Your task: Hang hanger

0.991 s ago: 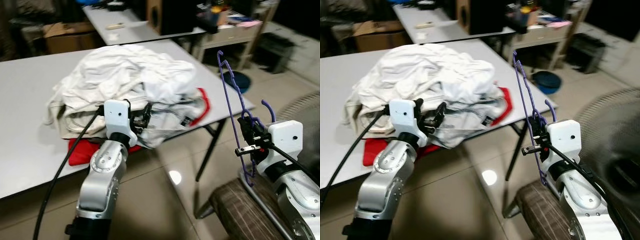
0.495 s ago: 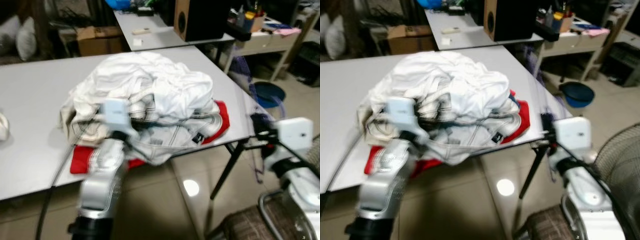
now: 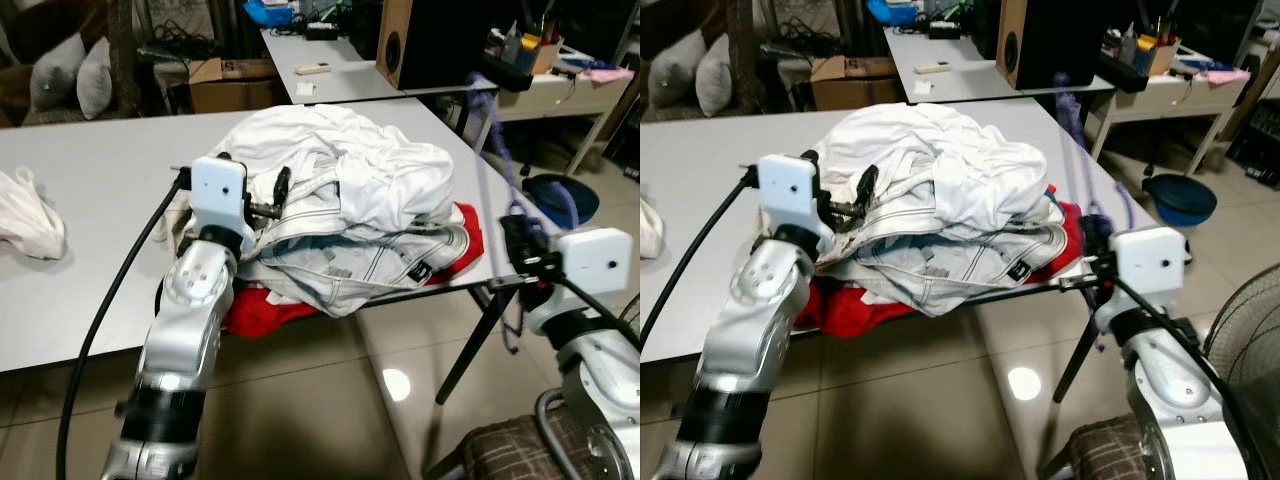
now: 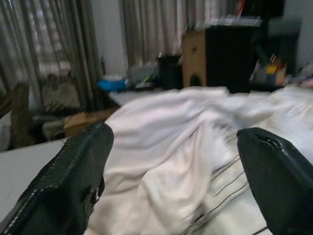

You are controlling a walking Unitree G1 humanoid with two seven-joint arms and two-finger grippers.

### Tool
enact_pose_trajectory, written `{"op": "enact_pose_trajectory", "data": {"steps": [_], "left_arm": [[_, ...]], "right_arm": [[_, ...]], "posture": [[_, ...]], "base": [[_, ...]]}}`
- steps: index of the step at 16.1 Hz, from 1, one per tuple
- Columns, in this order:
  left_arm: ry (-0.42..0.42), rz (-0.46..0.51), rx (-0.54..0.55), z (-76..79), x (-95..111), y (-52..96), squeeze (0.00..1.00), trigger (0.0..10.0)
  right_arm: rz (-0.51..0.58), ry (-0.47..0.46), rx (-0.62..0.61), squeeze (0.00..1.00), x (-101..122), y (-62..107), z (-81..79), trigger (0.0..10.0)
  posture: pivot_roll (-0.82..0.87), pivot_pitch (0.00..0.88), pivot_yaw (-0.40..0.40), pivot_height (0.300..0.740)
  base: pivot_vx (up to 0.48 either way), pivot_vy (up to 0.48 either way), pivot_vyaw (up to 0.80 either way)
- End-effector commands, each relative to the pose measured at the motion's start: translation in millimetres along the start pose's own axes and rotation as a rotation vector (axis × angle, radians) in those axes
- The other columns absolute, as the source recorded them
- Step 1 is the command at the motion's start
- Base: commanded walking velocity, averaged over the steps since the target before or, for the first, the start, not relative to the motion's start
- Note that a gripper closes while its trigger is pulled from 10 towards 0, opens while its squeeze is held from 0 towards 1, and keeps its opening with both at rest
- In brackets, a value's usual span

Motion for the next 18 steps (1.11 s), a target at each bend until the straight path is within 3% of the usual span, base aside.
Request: {"op": "enact_pose_trajectory", "data": {"steps": [1, 6, 7, 8, 9, 13, 18], "left_arm": [[-0.023, -0.027, 0.015, -4.7, -4.9, -5.5, 0.0, 10.0], [-0.052, -0.086, -0.1, 5.3, -14.6, -28.7, 0.0, 10.0], [-0.083, -0.11, -0.146, 9.1, -18.3, -28.7, 0.0, 4.0], [-0.094, -0.122, -0.157, 9.1, -20.9, -28.3, 0.0, 1.5], [-0.125, -0.161, -0.204, 9.7, -29.1, -26.4, 0.0, 0.0], [-0.177, -0.181, -0.171, -2.1, -35.8, -34.6, 0.0, 0.0], [-0.178, -0.168, -0.18, -2.4, -32.9, -40.7, 0.0, 0.0]], "right_arm": [[0.027, 0.002, 0.017, 0.0, 4.3, 0.3, 0.1, 10.0], [0.035, 0.0, 0.012, 0.0, 2.8, 0.0, 2.2, 10.0], [0.035, 0.001, 0.016, 0.0, 2.3, 0.5, 1.9, 10.0], [0.035, 0.0, 0.017, 0.0, 2.2, 0.5, 1.8, 10.0], [0.035, 0.001, 0.02, 0.0, 2.0, 0.3, 1.3, 10.0], [0.04, 0.002, 0.019, 0.0, 2.0, 0.1, 1.5, 10.0], [0.04, 0.004, 0.016, 0.0, 2.0, 0.8, 2.1, 10.0]], "posture": [[-0.08, 0.0, 0.034, 0.74], [-0.06, 0.0, 0.035, 0.74], [-0.06, 0.0, 0.034, 0.74], [-0.06, 0.0, 0.036, 0.74], [-0.06, 0.0, 0.037, 0.74], [-0.07, 0.0, 0.042, 0.74], [-0.08, 0.0, 0.045, 0.74]], "base": [[0.0, 0.0, 0.0], [0.0, 0.0, 0.0], [0.0, 0.0, 0.0], [0.0, 0.0, 0.0], [0.0, 0.0, 0.0], [0.0, 0.0, 0.0], [0.0, 0.0, 0.0]]}}
Point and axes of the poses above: a point about 5 cm out from each wrist's last joint towards the gripper, its own y axis pointing back from the gripper into the wrist, its own x axis along the axis of the wrist's last joint, z = x × y, the point moved 4 cm from there along -y, pointing out of the wrist towards the gripper, and after that the axes turned 9 degrees about y, right-handed, at the moved point
